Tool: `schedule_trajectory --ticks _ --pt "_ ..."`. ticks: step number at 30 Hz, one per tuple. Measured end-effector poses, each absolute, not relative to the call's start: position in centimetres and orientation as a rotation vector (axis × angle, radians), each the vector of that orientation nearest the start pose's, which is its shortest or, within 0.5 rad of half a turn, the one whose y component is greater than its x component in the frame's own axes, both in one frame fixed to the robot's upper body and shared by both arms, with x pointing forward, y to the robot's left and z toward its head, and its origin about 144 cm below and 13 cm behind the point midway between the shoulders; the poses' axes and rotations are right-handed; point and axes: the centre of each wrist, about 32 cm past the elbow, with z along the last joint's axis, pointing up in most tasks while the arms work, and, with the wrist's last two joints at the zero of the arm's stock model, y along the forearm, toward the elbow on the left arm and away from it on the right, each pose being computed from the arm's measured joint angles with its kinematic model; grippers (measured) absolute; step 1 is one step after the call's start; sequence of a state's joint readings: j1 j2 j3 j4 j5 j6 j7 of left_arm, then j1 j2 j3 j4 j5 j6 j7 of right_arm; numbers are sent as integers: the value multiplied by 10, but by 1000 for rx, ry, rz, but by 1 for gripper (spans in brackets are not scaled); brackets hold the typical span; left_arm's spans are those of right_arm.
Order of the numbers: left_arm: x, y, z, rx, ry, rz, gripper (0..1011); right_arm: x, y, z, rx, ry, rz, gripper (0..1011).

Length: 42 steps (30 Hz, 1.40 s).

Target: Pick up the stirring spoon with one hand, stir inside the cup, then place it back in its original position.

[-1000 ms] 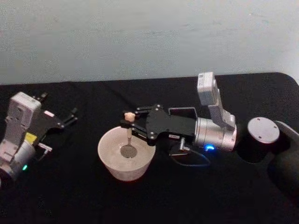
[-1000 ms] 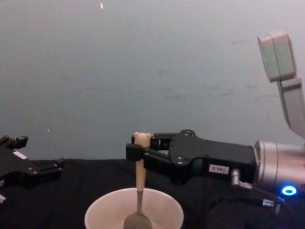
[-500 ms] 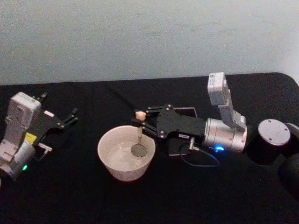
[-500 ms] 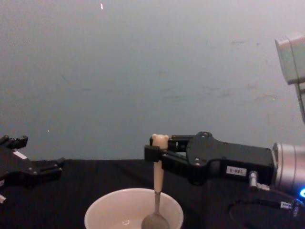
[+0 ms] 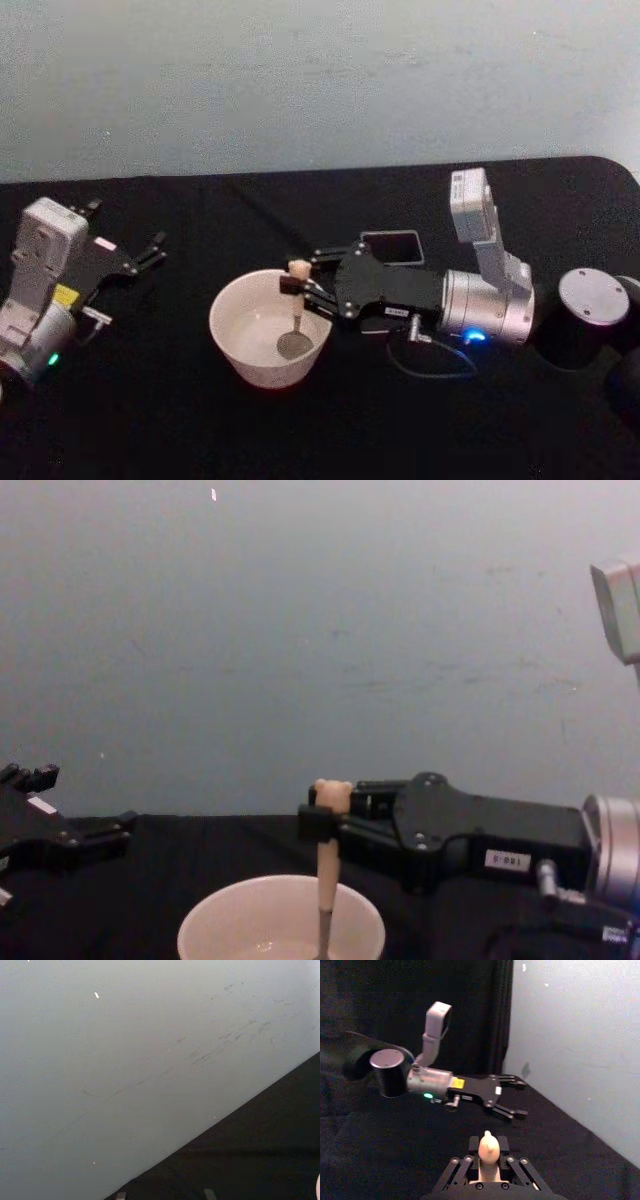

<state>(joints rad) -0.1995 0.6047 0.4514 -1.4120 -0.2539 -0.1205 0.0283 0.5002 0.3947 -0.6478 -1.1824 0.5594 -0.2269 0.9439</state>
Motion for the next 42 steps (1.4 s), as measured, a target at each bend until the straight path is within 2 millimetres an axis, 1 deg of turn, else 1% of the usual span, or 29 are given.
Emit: schedule_trajectory --ticks 8,14,19,25,31,42 --pt "489 310 1140 304 -285 1248 1001 560 -207 1156 12 -90 -190 211" --pt "489 310 1140 304 -285 1248 1001 570 -196 1157 23 -111 -183 211" --pt "489 310 1140 304 -285 1248 1002 578 -192 1158 27 -124 -194 211" --pt "489 310 1140 304 -285 1248 1001 585 -195 1159 25 -134 -227 211" --pt "489 310 1140 304 -285 1248 1001 588 -203 1160 17 -140 -272 211" --pt "489 310 1140 304 -285 1248 1001 582 -215 1159 6 -131 -304 211"
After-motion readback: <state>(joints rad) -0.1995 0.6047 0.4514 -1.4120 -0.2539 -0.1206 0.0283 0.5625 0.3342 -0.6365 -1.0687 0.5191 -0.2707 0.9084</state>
